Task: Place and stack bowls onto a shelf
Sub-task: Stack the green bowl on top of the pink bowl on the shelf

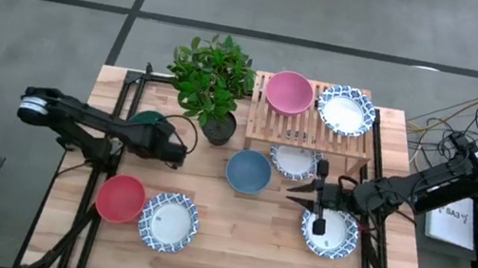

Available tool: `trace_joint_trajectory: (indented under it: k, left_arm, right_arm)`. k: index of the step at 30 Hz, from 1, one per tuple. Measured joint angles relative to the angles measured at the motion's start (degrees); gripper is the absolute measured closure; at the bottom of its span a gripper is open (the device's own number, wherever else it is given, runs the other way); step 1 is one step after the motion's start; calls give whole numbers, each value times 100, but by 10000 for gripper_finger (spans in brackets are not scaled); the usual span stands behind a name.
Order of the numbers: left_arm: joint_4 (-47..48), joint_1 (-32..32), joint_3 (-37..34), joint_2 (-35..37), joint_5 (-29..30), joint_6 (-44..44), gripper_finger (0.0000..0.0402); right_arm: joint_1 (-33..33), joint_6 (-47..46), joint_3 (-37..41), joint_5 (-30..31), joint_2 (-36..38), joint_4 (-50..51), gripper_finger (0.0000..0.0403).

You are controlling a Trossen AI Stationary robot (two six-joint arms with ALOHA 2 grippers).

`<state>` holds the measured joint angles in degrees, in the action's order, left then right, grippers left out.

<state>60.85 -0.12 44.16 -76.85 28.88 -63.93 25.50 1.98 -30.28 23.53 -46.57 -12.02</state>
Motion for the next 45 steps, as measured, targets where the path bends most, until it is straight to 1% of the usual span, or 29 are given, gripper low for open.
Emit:
trace_joint_trajectory:
  k: [4,7,11,14,18,19,24,27,29,33,37,39,42,45]
  left_arm:
    - [-58,0,0,-284,42,-8,260]
    - [-117,-4,-2,-462,44,-16,271]
    - [-267,-7,-4,-626,47,-21,294]
    - [-307,-8,-4,-692,20,-21,326]
    - [-326,-34,2,-693,-139,-51,387]
    - [-324,-45,2,-664,-184,-79,394]
    - [-296,-244,10,-460,-427,-124,400]
    - [-272,-458,138,-330,-432,-104,401]
    - [-169,-635,303,-259,-384,5,401]
    - [123,-1070,833,-200,-376,506,401]
    - [192,-1699,1477,-263,-796,1514,401]
    - [211,-2044,1801,-335,-877,1883,401]
    - [193,-2417,2383,-456,-890,2144,401]
    - [166,-2621,3038,-659,-787,2285,401]
  right_arm:
    - [13,-61,0,-14,0,-4,335]
    - [13,-61,0,-149,0,-6,335]
    - [13,-59,2,-160,0,-4,335]
    - [13,-57,2,-205,-2,16,335]
    - [13,-41,2,-418,-2,19,335]
    - [13,-32,2,-432,-2,21,335]
    - [13,17,4,-451,-2,44,335]
    - [13,13,6,-452,-2,109,335]
    - [13,11,7,-452,-2,134,335]
    - [13,4,9,-452,-2,139,335]
    - [13,2,9,-452,-2,151,335]
    - [13,9,9,-460,0,155,335]
    - [13,11,9,-499,2,198,335]
    - [13,33,9,-752,7,217,335]
